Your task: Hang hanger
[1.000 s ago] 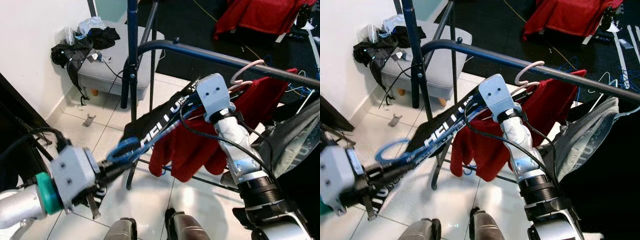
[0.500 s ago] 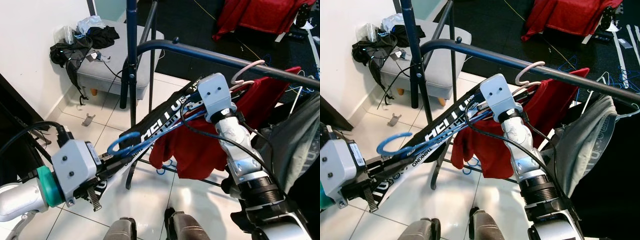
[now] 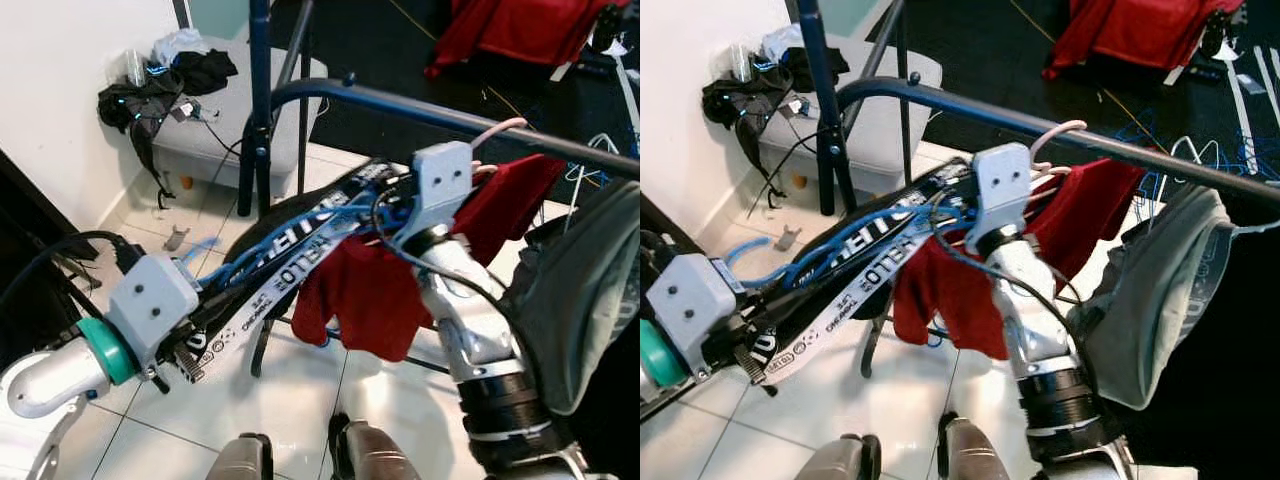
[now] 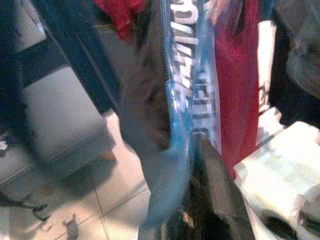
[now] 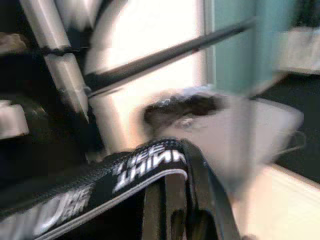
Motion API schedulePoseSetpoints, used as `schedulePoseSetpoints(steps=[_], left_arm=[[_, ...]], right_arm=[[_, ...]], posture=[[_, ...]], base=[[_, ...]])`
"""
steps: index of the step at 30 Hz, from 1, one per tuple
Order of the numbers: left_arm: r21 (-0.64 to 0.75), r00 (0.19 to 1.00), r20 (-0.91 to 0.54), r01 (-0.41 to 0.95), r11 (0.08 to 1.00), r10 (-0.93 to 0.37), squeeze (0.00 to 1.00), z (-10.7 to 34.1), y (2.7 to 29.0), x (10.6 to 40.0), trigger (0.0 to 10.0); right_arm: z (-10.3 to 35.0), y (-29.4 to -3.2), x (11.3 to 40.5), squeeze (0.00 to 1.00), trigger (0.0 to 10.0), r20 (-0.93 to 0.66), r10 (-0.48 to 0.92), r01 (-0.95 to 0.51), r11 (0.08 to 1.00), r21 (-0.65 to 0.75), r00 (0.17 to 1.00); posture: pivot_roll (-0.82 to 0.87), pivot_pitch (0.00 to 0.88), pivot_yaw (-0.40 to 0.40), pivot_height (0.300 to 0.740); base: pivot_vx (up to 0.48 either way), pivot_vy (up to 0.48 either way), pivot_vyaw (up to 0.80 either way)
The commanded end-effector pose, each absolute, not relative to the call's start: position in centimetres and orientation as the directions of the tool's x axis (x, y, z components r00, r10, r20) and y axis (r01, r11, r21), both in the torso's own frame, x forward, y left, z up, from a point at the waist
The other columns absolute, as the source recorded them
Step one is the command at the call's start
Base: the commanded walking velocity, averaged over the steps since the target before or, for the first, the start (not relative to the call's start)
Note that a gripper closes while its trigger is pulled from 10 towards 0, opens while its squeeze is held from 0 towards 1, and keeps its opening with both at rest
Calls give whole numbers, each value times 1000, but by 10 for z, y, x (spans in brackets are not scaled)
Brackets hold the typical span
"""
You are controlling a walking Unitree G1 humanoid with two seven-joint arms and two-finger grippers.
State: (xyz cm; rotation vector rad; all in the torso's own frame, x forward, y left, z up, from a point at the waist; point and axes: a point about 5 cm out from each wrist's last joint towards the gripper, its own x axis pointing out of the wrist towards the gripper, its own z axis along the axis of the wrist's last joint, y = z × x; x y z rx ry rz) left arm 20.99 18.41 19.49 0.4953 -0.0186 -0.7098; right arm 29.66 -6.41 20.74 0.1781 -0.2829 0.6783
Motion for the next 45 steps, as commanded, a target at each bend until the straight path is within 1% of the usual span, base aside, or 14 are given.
schedulePoseSetpoints(steps=[1,2,3,4,5,7,12,13,15,16,23,34,35,45], left_arm=[[445,717,-138,661,604,-683,0,196,174,206,10000],[445,717,-138,661,604,-683,0,196,174,206,10000],[449,722,-138,655,607,-678,0,196,176,207,10000],[449,722,-138,655,607,-678,0,196,176,207,10000],[449,726,-137,652,611,-674,0,196,177,206,10000],[449,727,-137,651,612,-672,0,196,177,206,10000],[444,728,-135,650,616,-672,0,196,178,206,10000],[441,731,-129,647,622,-670,0,197,178,206,10000],[441,731,-129,647,622,-670,0,197,178,206,10000],[411,745,-101,634,654,-659,0,199,180,209,10000],[285,813,-25,564,775,-582,0,203,189,216,10000],[308,820,-91,562,767,-564,0,190,192,213,10000],[311,815,-86,569,762,-573,0,191,188,215,10000],[238,812,46,556,796,-581,0,214,159,240,10000]], right_arm=[[206,-40,281,0,2706,299,720,-768,636,76,626],[206,-40,281,0,2706,299,720,-768,636,76,626],[202,-39,278,0,10000,276,739,-779,623,67,614],[202,-39,278,0,10000,276,739,-779,623,67,614],[198,-41,279,824,10000,260,733,-768,638,56,628],[195,-46,283,1000,10000,241,713,-740,672,36,659],[191,-55,291,1000,10000,220,667,-683,730,-2,712],[188,-67,301,757,10000,197,598,-603,797,-43,777],[188,-67,301,757,10000,197,598,-603,797,-43,777],[187,-94,318,0,10000,178,432,-425,902,-78,884],[204,-149,324,0,10000,242,116,-115,993,-20,963],[229,-164,313,0,10000,413,78,-111,992,57,907],[230,-158,313,1000,10000,422,129,-167,984,54,897],[180,-95,296,945,10000,119,550,-534,833,-143,827]], posture=[[-3,137,17,740],[-3,137,17,740],[-3,137,17,740],[-3,137,17,740],[-3,137,17,740],[-4,134,17,740],[-7,133,18,740],[-7,132,19,740],[-7,132,19,740],[-5,134,22,740],[-8,141,32,740],[-12,147,37,740],[-14,145,40,740],[-21,140,41,740]], base=[[0,0,0],[0,0,0],[0,0,0],[0,0,0],[0,0,0],[0,0,0],[0,0,0],[0,0,0],[0,0,0],[0,0,0],[0,0,0],[0,0,0],[0,0,0],[0,0,0]])
